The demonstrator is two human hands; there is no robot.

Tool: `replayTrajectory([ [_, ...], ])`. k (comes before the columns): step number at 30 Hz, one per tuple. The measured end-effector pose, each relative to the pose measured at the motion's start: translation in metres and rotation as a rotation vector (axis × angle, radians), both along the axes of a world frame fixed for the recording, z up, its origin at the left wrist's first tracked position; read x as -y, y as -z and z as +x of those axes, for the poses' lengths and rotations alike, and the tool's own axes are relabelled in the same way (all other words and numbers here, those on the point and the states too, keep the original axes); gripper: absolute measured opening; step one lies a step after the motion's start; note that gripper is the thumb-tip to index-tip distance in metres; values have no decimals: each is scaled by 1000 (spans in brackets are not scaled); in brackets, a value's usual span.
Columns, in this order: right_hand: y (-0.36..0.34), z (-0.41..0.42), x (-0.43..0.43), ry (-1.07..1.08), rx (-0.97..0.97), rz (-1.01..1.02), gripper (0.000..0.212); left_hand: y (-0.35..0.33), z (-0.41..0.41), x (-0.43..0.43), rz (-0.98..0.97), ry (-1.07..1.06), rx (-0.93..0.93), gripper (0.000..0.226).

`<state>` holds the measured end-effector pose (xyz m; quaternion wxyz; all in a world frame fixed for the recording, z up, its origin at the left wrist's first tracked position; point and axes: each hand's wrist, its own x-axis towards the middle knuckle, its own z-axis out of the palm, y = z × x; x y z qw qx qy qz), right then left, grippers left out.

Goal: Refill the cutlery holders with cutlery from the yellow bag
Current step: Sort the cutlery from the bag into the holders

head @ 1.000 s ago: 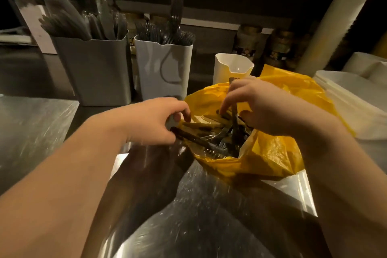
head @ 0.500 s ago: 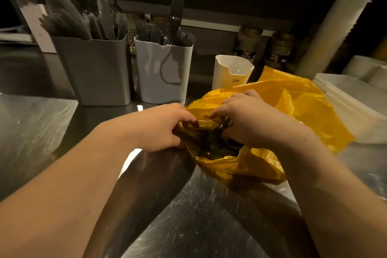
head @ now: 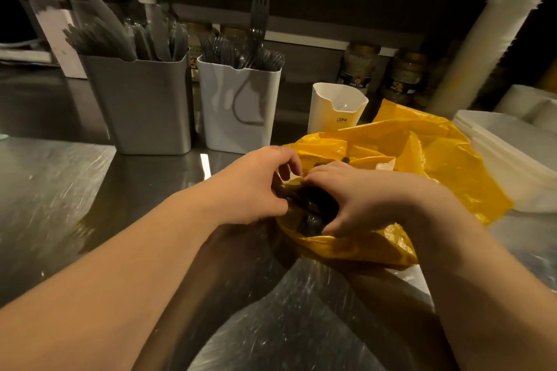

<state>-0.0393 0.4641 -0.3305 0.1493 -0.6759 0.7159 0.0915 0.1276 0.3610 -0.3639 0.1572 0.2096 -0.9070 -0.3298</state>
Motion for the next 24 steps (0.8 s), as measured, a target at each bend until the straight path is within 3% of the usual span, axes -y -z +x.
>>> replayTrajectory([
  [4, 5, -4, 8, 37, -153, -41, 74, 2, -2, 1, 90, -20, -65, 47],
  [10, -2, -6, 18, 81, -84, -53, 56, 6, -6, 8, 164, -239, -280, 40],
  [16, 3, 1, 23, 65, -44, -26, 16, 9, -10, 7, 304, -285, -323, 38],
  [20, 2, 4, 19, 83, -39, -49, 12, 13, -9, 11, 297, -263, -245, 40],
  [24, -11, -3, 4, 175, 130, 2, 27, 17, -5, 11, 150, -183, -65, 46],
])
